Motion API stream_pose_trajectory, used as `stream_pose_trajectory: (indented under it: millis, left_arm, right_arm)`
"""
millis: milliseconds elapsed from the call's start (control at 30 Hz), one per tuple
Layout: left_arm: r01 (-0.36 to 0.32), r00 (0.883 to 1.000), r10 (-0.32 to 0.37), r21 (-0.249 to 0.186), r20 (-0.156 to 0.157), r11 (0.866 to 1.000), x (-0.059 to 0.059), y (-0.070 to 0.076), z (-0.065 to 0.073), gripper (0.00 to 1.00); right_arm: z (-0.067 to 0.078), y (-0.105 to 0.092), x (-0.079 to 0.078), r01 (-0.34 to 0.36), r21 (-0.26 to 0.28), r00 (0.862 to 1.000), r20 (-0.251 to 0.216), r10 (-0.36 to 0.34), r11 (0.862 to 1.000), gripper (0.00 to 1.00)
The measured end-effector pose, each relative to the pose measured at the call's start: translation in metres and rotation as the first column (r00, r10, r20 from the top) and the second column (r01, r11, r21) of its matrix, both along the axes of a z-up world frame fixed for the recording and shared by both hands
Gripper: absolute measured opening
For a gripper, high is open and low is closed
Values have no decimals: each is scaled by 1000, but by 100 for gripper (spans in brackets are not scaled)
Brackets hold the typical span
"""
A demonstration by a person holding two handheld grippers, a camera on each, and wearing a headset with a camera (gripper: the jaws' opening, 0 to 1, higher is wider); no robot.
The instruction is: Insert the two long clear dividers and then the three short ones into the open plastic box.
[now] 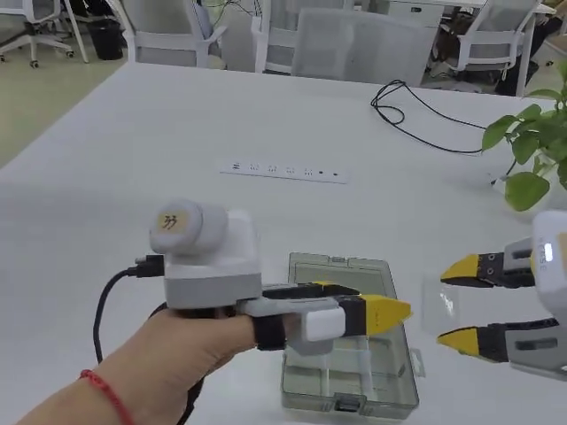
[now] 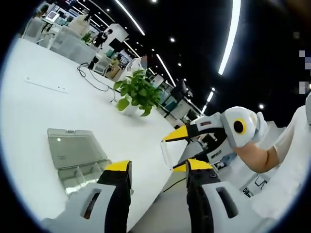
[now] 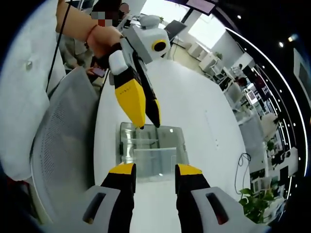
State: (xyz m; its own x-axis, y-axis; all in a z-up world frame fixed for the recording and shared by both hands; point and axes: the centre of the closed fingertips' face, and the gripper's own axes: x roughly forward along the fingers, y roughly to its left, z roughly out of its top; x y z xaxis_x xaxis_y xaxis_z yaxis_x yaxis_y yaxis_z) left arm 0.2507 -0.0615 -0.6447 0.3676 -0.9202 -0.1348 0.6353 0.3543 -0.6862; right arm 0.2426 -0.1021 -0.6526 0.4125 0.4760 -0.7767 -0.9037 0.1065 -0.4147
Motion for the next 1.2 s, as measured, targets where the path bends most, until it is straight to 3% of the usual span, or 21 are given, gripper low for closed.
stream_pose_trajectory:
  millis: [233, 467, 767, 1200]
  left_arm:
    - [-5, 998, 2, -46, -61, 999, -2, -9, 3, 31]
    - [10, 994, -15, -51, -105, 999, -7, -17, -1, 22]
    - [17, 990, -23, -45, -137, 999, -12, -22, -7, 13]
    - [30, 988, -35, -36, -149, 999, -17, -25, -12, 0]
  right_arm:
    - [0, 9, -6, -20, -7, 1000, -1, 19, 1000, 33]
    - [0, 17, -10, -32, -12, 999, -6, 32, 999, 33]
    - [-3, 23, -13, -64, -50, 998, 12, 65, 997, 33]
    - [-6, 25, -16, -76, -72, 997, 11, 77, 995, 33]
